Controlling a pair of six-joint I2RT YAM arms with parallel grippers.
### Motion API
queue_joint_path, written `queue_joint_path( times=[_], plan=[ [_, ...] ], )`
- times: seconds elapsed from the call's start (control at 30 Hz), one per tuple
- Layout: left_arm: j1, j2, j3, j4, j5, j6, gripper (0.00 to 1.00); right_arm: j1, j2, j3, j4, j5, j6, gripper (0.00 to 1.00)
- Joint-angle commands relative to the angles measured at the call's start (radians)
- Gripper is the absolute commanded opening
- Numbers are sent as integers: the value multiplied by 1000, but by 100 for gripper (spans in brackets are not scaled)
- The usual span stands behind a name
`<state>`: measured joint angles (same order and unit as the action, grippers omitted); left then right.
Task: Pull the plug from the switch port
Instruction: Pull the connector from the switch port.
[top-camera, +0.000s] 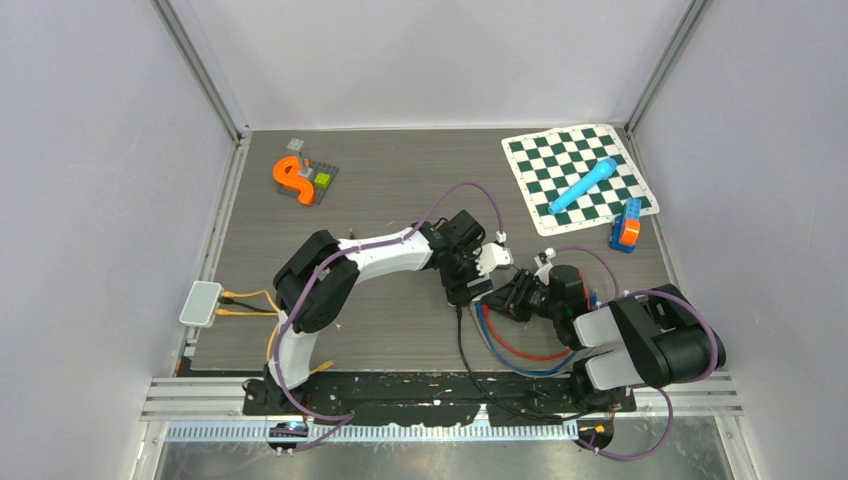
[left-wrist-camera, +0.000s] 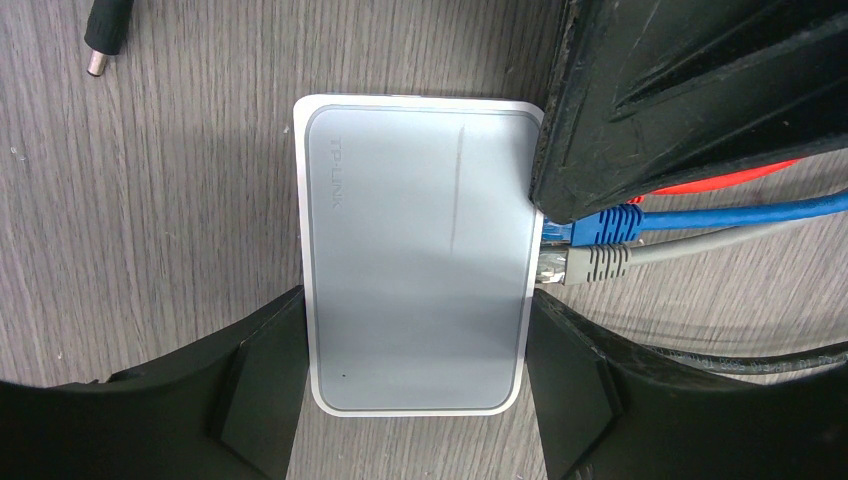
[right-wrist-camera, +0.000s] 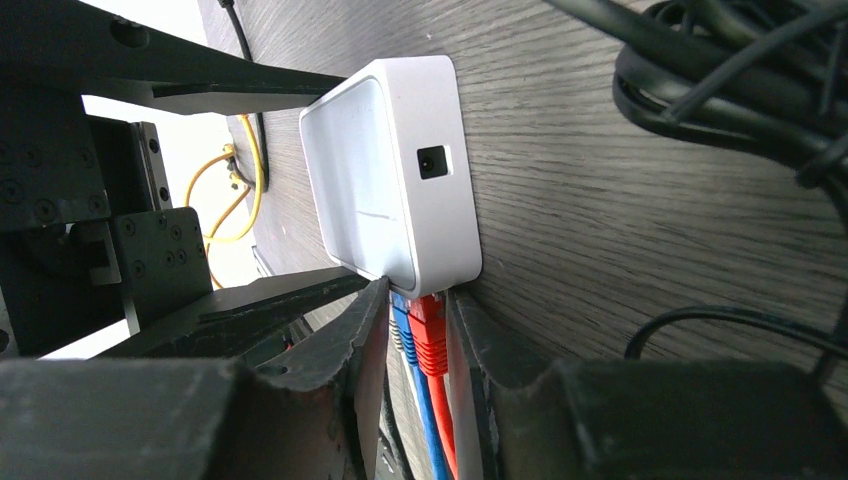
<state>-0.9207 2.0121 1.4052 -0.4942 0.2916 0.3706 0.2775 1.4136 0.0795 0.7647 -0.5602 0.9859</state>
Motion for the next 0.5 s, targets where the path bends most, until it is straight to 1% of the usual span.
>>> queue_joint_path(
  times=[0.0, 0.07, 0.13, 0.2, 0.43, 0.47],
  plan=[
    [-4, 0, 28, -22, 59, -15, 62, 0, 1, -12, -77, 64, -24, 35],
    [-4, -3, 23, -20, 64, -17, 62, 0, -2, -18, -80, 74, -20, 39],
    [-4, -4, 18, -17, 70, -22, 62, 0, 1, -21, -81, 82, -25, 39],
    [-4, -3, 19, -17, 73, -24, 62, 0, 7, -21, -79, 74, -33, 36],
    [-4, -4, 28, -17, 76, -25, 61, 0, 7, -17, -83, 62, -51, 17],
    [-4, -4, 28, -17, 76, -25, 61, 1, 5, -16, -83, 61, -51, 16]
  ],
)
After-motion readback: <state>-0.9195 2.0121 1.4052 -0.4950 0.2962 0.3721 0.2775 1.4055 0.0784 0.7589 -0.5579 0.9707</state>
